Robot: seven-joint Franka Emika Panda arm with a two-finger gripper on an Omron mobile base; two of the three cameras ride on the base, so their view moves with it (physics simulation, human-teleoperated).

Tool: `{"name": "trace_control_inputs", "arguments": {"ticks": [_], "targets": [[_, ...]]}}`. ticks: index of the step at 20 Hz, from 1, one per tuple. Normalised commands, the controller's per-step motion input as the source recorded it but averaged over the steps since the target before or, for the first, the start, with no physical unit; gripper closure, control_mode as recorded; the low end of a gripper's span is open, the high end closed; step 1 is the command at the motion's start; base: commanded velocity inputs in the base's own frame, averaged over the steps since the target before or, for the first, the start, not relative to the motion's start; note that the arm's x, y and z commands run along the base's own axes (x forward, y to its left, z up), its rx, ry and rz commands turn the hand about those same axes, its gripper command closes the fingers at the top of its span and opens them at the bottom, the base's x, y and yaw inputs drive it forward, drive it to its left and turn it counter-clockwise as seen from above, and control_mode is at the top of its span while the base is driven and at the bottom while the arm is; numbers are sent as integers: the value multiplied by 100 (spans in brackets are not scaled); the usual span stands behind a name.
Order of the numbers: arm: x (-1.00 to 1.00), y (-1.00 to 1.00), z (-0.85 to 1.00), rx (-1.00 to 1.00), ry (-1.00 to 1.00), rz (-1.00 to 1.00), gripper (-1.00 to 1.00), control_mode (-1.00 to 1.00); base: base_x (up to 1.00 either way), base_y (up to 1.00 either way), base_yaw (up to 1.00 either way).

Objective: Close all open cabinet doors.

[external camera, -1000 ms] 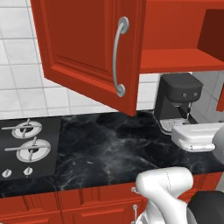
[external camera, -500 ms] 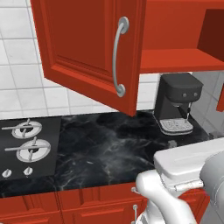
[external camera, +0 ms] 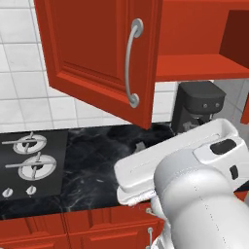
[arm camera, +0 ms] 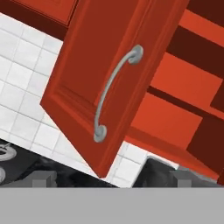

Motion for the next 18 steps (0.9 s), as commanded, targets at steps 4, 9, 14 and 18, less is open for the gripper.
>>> {"name": "trace_control_inputs", "arguments": {"ticks": [4,9,14,18], "targets": [[61,56,15,-19,-1,0,-100,-100,0,0,0],[94,28,-1,-6,3,2,-100,-100,0,0,0],[100,0,-9,-2,2,4,-100,-100,0,0,0],[100,0,-10,-2,1,4,-100,-100,0,0,0]]}}
